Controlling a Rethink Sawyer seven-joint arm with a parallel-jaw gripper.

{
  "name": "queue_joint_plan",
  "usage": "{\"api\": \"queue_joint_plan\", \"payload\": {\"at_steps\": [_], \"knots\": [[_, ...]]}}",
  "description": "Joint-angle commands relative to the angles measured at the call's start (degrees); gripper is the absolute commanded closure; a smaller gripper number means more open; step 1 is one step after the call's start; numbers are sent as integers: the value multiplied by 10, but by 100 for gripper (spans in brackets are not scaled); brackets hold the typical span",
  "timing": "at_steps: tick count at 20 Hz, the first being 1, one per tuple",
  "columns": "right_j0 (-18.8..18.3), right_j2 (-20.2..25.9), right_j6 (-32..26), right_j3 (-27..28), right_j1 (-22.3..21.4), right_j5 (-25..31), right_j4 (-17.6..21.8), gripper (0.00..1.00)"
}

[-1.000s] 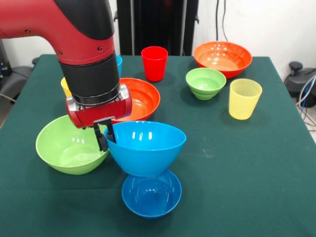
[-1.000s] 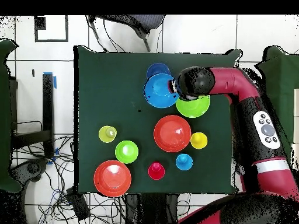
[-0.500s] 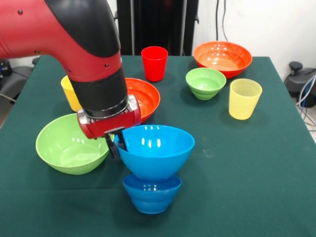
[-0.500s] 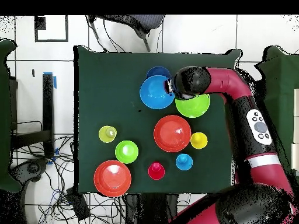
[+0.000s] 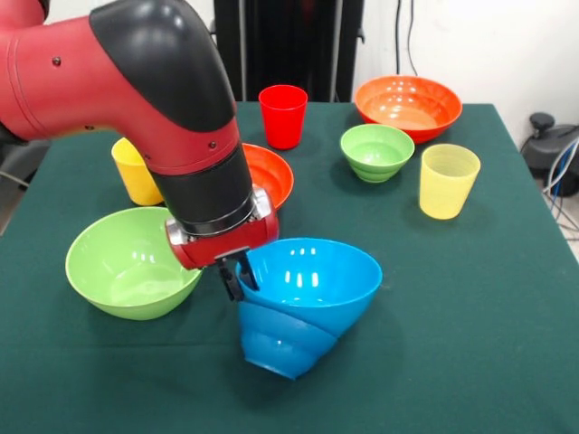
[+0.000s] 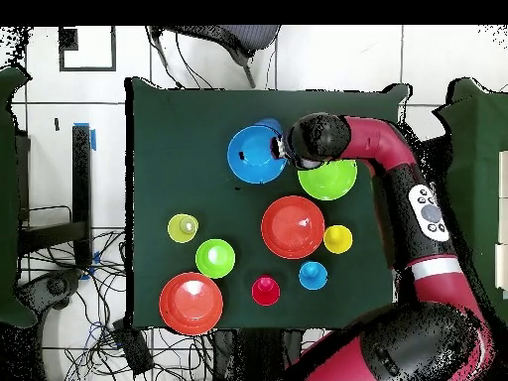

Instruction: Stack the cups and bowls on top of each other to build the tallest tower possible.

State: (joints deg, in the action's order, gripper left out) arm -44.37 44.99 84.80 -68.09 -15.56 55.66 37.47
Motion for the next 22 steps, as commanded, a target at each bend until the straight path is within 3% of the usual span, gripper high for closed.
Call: {"api": "queue_joint_plan", "payload": {"at_steps": [1, 12, 16, 17, 22], "knots": [[20, -2, -119, 48, 3, 56, -14, 100], [18, -6, -145, 69, 1, 57, -9, 100], [8, 5, -159, 54, 1, 85, -34, 100], [0, 11, -153, 10, -9, 88, -48, 100], [-22, 40, -188, -18, -1, 134, -94, 100]]}}
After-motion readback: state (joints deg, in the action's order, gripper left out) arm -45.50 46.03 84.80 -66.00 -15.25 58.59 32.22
